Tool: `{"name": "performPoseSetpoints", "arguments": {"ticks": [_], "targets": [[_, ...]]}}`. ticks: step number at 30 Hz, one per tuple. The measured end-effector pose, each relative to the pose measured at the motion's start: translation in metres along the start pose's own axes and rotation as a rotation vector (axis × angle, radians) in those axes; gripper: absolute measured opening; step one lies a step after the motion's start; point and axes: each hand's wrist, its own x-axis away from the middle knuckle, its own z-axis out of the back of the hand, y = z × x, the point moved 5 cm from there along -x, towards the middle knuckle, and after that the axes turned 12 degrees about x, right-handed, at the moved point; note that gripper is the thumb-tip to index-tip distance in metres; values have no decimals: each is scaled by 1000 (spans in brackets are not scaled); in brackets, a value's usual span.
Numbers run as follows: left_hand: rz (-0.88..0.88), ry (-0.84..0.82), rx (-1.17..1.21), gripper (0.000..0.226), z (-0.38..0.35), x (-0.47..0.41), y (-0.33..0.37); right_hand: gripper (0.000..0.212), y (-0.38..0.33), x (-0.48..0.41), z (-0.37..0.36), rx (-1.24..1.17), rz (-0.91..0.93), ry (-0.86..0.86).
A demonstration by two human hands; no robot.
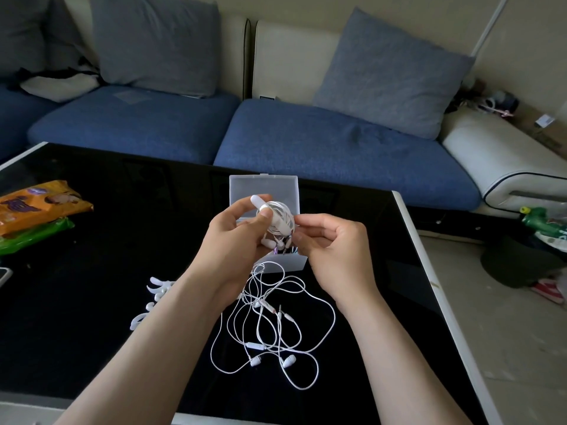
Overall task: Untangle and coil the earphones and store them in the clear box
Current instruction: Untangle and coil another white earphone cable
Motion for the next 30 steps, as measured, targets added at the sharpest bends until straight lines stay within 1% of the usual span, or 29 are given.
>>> {"name": "performPoseSetpoints", "arguments": {"ticks": [5, 8, 10, 12, 14, 18, 20, 21, 24, 25, 26, 28, 30], "targets": [[21, -24, 21, 22, -1, 0, 1, 27, 1, 1, -1, -67, -52, -23], [44, -33, 42, 23, -1, -1, 0, 26, 3, 0, -1, -51, -70, -13], [62, -22, 62, 23, 0, -1, 0, 28, 3, -1, -2, -37, -70, -24], [68, 0, 53, 21, 1, -1, 0, 37, 2, -2, -4, 11, -43, -40], [69, 10, 8, 19, 4, -3, 1, 43, 1, -3, -6, 87, 11, -48], [81, 24, -108, 20, 14, -8, 0, 41, 1, -5, -13, 229, 95, -77], [95, 15, -155, 23, 16, -10, -3, 40, 1, -6, -16, 231, 80, -111], [91, 9, -181, 24, 18, -11, -2, 42, 1, -6, -19, 227, 64, -119], [58, 4, -243, 22, 20, -14, 0, 59, 2, -9, -28, 222, 14, -169], [50, 8, -273, 21, 21, -15, -1, 61, 2, -9, -33, 215, 1, -201], [37, 17, -320, 20, 22, -16, -2, 60, 1, -10, -37, 212, -2, -233], [2, 39, -443, 21, 25, -20, -3, 49, -1, -10, -44, 238, 20, -280], [11, 31, -488, 24, 25, -23, -5, 42, 0, -11, -48, 262, 28, -269]]}}
